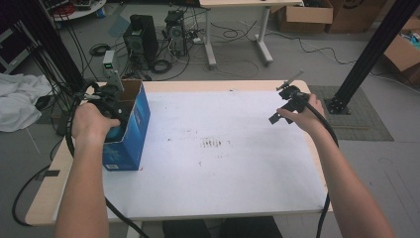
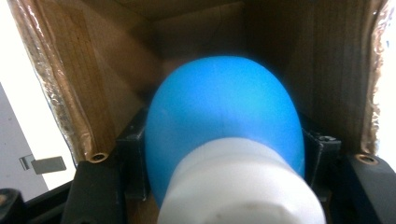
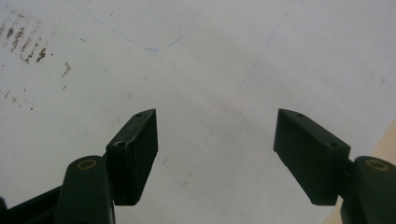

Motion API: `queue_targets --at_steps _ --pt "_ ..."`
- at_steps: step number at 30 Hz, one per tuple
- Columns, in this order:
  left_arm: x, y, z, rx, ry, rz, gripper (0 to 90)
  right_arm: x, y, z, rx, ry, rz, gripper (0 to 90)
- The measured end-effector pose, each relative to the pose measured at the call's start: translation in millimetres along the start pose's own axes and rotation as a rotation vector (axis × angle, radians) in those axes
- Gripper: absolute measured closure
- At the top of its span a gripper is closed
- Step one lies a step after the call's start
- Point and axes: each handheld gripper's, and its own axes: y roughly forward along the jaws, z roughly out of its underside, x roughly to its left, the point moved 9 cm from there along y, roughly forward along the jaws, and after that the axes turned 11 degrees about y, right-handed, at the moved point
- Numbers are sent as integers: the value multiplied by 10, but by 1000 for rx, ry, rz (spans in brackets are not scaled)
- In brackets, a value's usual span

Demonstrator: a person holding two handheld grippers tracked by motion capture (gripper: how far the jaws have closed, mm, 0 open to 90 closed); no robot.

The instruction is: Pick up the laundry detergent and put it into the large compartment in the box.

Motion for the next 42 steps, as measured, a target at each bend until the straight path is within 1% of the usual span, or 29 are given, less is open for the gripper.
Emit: queue_targets --at_steps 12,17,30,34,36,39,42 --pt "-2 2 -8 1 5 1 365 11 17 -7 3 -2 0 308" --pt "2 3 -6 -4 0 2 364 22 21 -12 2 3 -2 308" --pt "2 4 -4 -7 -4 0 362 31 13 -11 2 -4 -1 308" --pt "13 -13 1 -15 2 -18 355 32 6 -10 1 -6 -1 307" --pt "22 -24 4 -17 4 -30 334 29 4 -7 1 -2 -1 307" --pt "20 -58 10 -19 2 -34 310 30 6 -5 2 -1 -3 307" --pt "11 -127 10 -31 -2 -40 292 40 8 -4 4 -1 -5 306"
